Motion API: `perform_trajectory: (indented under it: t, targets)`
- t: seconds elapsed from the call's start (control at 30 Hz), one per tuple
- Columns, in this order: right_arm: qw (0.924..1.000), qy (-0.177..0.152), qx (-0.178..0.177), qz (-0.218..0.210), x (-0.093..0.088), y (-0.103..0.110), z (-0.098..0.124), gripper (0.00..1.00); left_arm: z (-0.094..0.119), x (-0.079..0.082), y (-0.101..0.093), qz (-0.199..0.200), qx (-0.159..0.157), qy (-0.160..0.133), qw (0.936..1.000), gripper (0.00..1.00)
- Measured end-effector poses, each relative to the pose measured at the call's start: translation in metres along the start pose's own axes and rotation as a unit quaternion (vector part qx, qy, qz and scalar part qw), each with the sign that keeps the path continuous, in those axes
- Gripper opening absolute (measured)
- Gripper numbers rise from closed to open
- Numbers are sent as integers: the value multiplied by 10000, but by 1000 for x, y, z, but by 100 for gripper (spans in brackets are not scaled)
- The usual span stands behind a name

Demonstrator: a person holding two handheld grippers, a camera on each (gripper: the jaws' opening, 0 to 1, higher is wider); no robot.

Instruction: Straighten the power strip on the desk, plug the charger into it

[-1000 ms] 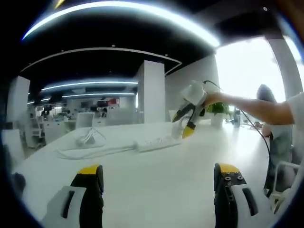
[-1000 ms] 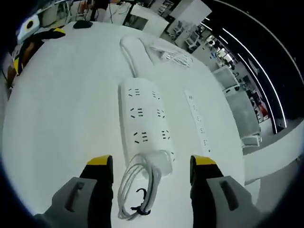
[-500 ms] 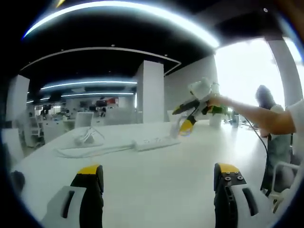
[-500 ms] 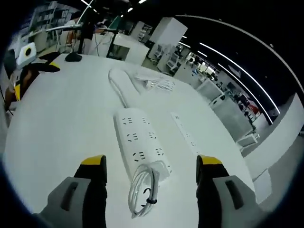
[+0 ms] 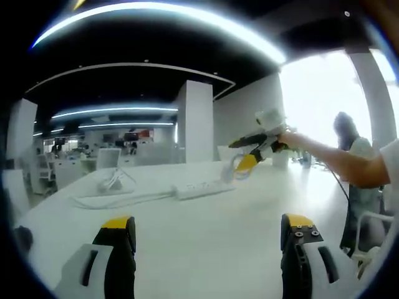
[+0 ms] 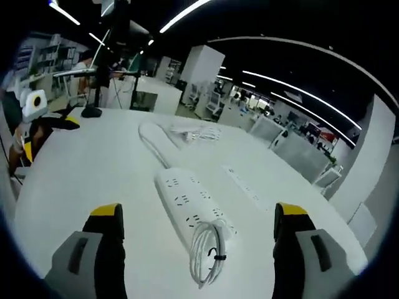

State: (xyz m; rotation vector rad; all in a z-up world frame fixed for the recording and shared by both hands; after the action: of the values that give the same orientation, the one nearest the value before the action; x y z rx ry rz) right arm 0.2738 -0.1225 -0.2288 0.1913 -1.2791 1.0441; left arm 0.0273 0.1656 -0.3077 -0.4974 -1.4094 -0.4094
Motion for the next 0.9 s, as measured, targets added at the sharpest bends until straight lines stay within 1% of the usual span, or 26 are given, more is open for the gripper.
perform_trajectory:
  t: [0.23, 0.3, 0.33, 0.4, 0.5, 0.6, 0.73, 0.8, 0.9]
  targets:
    - [9987, -321, -74, -395, 3, 1, 17, 100, 0, 0, 2, -5, 27, -9, 10000, 99]
    - [9959, -494, 41, -751, 5, 5, 21, 100, 0, 0, 2, -3, 21, -4, 10000, 99]
    - [9933, -656, 42, -954, 6, 5, 25, 100, 0, 0, 2, -3, 17, 0, 10000, 99]
    - [9900, -799, 76, -1160, 6, 5, 31, 100, -1, 0, 1, -8, 8, 1, 10000, 99]
    - [9872, -899, 93, -1316, 4, 6, 39, 100, -1, 0, 1, -10, 0, 10, 10000, 99]
    - [9798, -1165, 168, -1615, 3, 8, 48, 100, -2, 1, 2, 2, -2, -3, 10000, 99]
    - [9739, -1330, 205, -1827, -1, 11, 58, 100, -2, 1, 3, -7, -13, -4, 10000, 99]
    - [9726, -1385, 198, -1859, -3, 15, 62, 100, -2, 1, 2, -10, -19, -7, 10000, 99]
    - [9737, -1406, 120, -1788, -5, 21, 67, 100, -3, 1, 3, -2, -25, 0, 10000, 99]
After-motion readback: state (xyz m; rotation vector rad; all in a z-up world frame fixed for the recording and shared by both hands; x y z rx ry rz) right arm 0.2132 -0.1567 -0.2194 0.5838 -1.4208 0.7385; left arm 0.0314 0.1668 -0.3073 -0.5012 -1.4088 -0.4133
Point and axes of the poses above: the point that each gripper's makers call its tool centre point, and the gripper's own axes: z roughly backward along the fingers, y roughly to its left, x roughly out of its top, the point moved 9 cm from there along z, roughly backward along the fingers, and after that the axes turned 9 degrees about -x, right-handed, at the moved point
